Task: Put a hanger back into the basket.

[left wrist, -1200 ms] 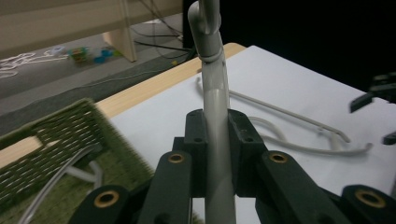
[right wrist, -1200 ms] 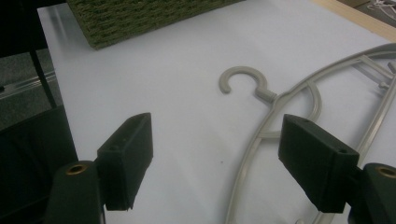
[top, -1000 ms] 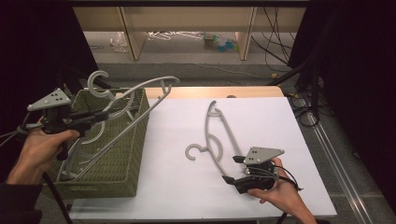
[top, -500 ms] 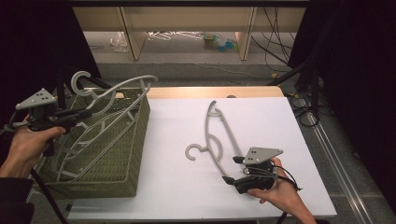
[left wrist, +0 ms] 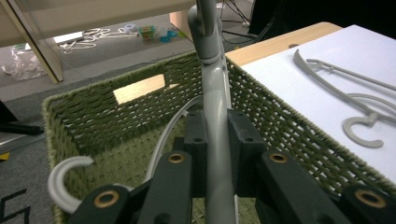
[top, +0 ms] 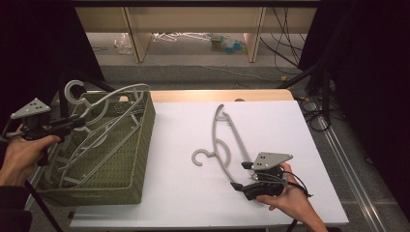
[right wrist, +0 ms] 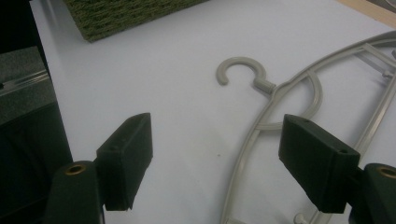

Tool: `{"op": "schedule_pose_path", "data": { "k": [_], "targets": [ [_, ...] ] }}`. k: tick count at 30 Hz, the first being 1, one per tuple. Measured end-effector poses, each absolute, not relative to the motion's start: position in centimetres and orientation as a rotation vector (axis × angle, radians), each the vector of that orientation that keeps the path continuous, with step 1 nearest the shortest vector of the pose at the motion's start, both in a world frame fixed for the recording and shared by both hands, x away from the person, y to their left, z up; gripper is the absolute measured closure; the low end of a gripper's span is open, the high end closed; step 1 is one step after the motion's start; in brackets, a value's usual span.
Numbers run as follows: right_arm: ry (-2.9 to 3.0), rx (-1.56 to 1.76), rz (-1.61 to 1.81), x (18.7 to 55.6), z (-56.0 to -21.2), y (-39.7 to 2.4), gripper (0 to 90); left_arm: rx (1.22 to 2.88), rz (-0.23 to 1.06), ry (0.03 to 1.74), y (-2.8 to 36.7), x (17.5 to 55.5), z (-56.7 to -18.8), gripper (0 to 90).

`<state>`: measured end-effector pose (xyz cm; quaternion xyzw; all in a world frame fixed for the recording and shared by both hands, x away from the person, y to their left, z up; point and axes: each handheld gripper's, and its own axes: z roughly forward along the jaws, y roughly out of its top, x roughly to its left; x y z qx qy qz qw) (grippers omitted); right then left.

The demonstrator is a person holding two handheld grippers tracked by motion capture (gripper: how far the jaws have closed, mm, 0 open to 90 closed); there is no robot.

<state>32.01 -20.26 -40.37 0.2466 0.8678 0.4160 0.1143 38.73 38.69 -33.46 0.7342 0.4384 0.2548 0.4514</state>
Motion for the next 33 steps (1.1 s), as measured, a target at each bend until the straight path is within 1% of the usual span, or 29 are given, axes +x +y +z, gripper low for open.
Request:
{"op": "schedule_pose_path", "data": {
  "k": [6, 14, 24, 26, 31, 32, 33],
  "targets": [
    [2.543, 0.728, 1.219, 32.0, -40.3, -20.3, 27.0, 1.825, 0.618, 1.115, 39.8, 38.6, -34.6, 79.0],
    [2.549, 0.729, 1.214, 32.1, -40.4, -20.3, 26.8, 1.837, 0.564, 1.139, 40.7, 38.5, -36.1, 79.0],
    [2.554, 0.727, 1.209, 32.1, -40.4, -20.3, 26.8, 1.956, 0.477, 1.179, 39.1, 39.8, -38.6, 78.7],
    [2.549, 0.725, 1.211, 32.2, -40.4, -20.3, 26.8, 1.981, 0.455, 1.214, 39.2, 40.0, -39.1, 78.7],
    [2.551, 0.726, 1.207, 32.2, -40.5, -20.3, 26.8, 1.993, 0.45, 1.286, 39.6, 40.2, -40.2, 77.9],
    [2.551, 0.726, 1.206, 32.2, -40.5, -20.3, 26.8, 2.066, 0.443, 1.274, 40.0, 40.3, -40.3, 77.8],
    [2.55, 0.725, 1.205, 32.2, -40.5, -20.3, 26.8, 2.059, 0.447, 1.285, 40.1, 40.3, -40.4, 77.4]
  ]
}}
